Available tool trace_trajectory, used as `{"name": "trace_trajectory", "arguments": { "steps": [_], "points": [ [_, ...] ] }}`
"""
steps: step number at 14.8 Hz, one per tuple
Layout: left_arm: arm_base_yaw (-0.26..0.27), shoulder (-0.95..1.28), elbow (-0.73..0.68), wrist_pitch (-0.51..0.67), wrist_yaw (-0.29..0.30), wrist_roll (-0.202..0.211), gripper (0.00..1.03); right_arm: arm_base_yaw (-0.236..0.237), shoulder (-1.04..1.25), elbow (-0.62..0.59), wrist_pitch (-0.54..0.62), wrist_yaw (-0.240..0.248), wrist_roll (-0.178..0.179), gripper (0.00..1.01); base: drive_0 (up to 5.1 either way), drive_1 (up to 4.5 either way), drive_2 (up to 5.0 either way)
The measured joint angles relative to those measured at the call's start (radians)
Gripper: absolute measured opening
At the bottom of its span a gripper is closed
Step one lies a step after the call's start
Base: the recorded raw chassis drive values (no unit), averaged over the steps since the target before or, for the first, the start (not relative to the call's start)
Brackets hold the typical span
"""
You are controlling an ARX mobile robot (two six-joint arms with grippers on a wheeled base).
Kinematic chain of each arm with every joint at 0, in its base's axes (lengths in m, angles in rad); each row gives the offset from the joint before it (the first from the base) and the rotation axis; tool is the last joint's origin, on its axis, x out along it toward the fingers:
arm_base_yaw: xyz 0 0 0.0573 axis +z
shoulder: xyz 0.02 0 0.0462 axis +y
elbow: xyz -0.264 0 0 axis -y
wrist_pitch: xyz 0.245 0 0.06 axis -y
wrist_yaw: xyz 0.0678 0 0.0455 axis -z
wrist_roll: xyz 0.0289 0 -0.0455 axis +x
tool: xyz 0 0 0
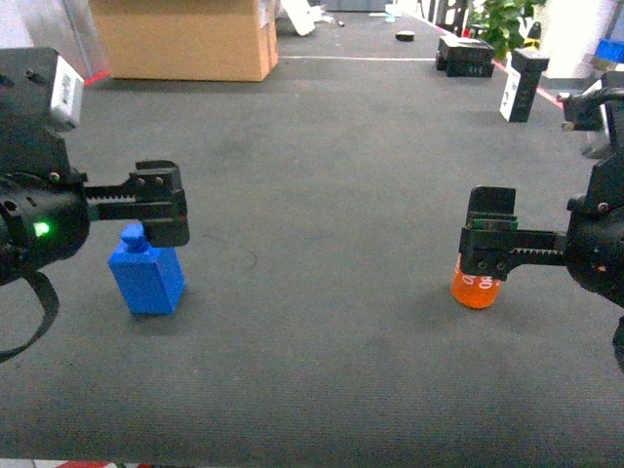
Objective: Sort blue parts and orange caps into right shelf containers
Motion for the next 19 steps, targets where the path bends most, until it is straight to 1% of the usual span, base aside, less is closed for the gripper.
{"name": "trace_trajectory", "arguments": {
  "steps": [4, 6, 7, 8, 10, 11, 12, 13, 14, 15, 16, 17, 19],
  "points": [
    [-0.010, 0.115, 0.036, -0.025, 0.011, -0.003, 0.98, 0.001, 0.127, 0.056, 0.008, -0.007, 0.018, 0.98, 0.0, 0.00, 0.0],
    [-0.003, 0.183, 0.044, -0.014, 0.000, -0.005, 0.98, 0.001, 0.201, 0.101, 0.002, -0.006, 0.023, 0.98, 0.0, 0.00, 0.0],
    [0.002, 0.205, 0.051, -0.006, -0.006, -0.013, 0.98, 0.001, 0.230, 0.120, -0.005, -0.003, 0.026, 0.98, 0.0, 0.00, 0.0],
    [0.004, 0.226, 0.063, 0.005, -0.012, -0.020, 0.98, 0.001, 0.261, 0.141, -0.005, 0.003, 0.026, 0.98, 0.0, 0.00, 0.0],
    [0.011, 0.259, 0.088, -0.010, -0.030, -0.027, 0.98, 0.004, 0.303, 0.175, -0.006, 0.035, 0.026, 0.98, 0.0, 0.00, 0.0],
    [0.011, 0.266, 0.094, -0.023, -0.032, -0.028, 0.98, 0.008, 0.312, 0.182, -0.005, 0.042, 0.025, 0.98, 0.0, 0.00, 0.0],
    [0.014, 0.279, 0.100, -0.025, -0.050, -0.034, 0.95, 0.014, 0.328, 0.195, 0.000, 0.065, 0.013, 0.92, 0.0, 0.00, 0.0],
    [0.014, 0.280, 0.106, -0.031, -0.061, -0.034, 0.70, 0.014, 0.339, 0.201, 0.011, 0.089, -0.017, 0.64, 0.0, 0.00, 0.0],
    [0.014, 0.280, 0.106, -0.030, -0.061, -0.034, 0.55, 0.014, 0.339, 0.201, 0.013, 0.094, -0.024, 0.50, 0.0, 0.00, 0.0],
    [0.014, 0.280, 0.106, -0.028, -0.061, -0.034, 0.47, 0.014, 0.339, 0.201, 0.014, 0.095, -0.031, 0.47, 0.0, 0.00, 0.0],
    [0.013, 0.280, 0.106, -0.027, -0.061, -0.034, 0.44, 0.014, 0.338, 0.201, 0.013, 0.095, -0.032, 0.46, 0.0, 0.00, 0.0],
    [0.013, 0.280, 0.106, -0.022, -0.058, -0.034, 0.43, 0.014, 0.333, 0.196, 0.020, 0.095, -0.032, 0.46, 0.0, 0.00, 0.0],
    [0.013, 0.256, 0.086, 0.007, -0.040, -0.030, 0.43, 0.013, 0.274, 0.146, 0.053, 0.094, -0.039, 0.46, 0.0, 0.00, 0.0]
  ]
}}
